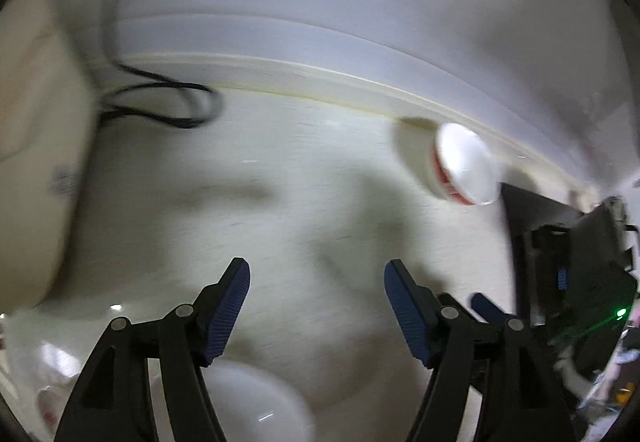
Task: Organize plates and bowls
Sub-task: 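Move both tools to the red-rimmed bowl and grasp its rim, then carry the red-rimmed bowl with both tools over the white bowl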
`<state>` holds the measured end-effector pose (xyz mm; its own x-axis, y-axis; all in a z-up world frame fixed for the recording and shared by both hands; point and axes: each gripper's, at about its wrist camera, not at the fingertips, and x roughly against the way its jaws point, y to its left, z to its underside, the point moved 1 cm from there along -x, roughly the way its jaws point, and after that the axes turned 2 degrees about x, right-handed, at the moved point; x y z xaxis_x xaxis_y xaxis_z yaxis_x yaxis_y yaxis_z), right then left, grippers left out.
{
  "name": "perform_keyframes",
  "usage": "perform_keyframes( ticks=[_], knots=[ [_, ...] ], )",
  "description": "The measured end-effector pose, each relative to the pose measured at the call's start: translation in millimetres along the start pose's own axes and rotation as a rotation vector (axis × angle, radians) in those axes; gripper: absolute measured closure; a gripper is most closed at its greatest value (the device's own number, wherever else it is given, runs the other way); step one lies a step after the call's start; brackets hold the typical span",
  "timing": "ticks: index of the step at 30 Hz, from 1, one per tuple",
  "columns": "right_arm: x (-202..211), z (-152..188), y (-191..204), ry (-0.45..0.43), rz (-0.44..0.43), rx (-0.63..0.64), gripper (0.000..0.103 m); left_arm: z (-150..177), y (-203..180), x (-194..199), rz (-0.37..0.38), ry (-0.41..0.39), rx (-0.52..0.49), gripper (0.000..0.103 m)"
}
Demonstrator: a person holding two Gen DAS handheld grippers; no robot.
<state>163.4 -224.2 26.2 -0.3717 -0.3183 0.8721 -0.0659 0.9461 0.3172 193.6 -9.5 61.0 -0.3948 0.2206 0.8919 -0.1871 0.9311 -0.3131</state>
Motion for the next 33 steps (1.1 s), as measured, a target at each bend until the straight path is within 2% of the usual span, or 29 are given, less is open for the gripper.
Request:
perform_keyframes(
  ticks=[5,11,16,19,22,24,25,26,27,28,30,33],
  knots=[
    [-5,-42,-26,-0.053,0.028,-0.119,0.028,-43,-29,-36,0.116,0.083,0.015,0.032],
    [-7,-89,-46,-0.114,0.117,-0.163,0.029,-82,-64,-80,0.186,0.141,-0.006,0.032],
    [-19,-100,-63,-0.095,0.151,-0.208,0.029,-95,-68,-124,0.183,0.193,0.049,0.032],
    [-25,-102,-70,-0.084,0.149,-0.222,0.029,-101,-71,-139,0.183,0.197,0.074,0.032],
    [-33,-105,-71,-0.073,0.148,-0.221,0.029,-104,-78,-150,0.184,0.198,0.062,0.032],
    [-39,-106,-67,-0.057,0.147,-0.219,0.030,-104,-85,-153,0.146,0.172,0.028,0.034],
    [-41,-106,-67,-0.048,0.140,-0.216,0.039,-103,-88,-154,0.131,0.162,0.015,0.040],
    [-45,-105,-66,-0.031,0.134,-0.212,0.048,-101,-91,-154,0.114,0.157,-0.008,0.063],
    [-48,-104,-65,-0.010,0.148,-0.203,0.065,-101,-93,-156,0.113,0.159,-0.036,0.086],
    [-49,-102,-63,-0.005,0.129,-0.193,0.074,-98,-96,-155,0.114,0.158,-0.063,0.095],
    [-49,-99,-58,-0.002,0.106,-0.165,0.078,-89,-93,-147,0.066,0.116,-0.102,0.096],
    [-47,-86,-47,0.015,0.080,-0.128,0.083,-72,-75,-134,0.046,0.097,-0.080,0.096]
  ],
)
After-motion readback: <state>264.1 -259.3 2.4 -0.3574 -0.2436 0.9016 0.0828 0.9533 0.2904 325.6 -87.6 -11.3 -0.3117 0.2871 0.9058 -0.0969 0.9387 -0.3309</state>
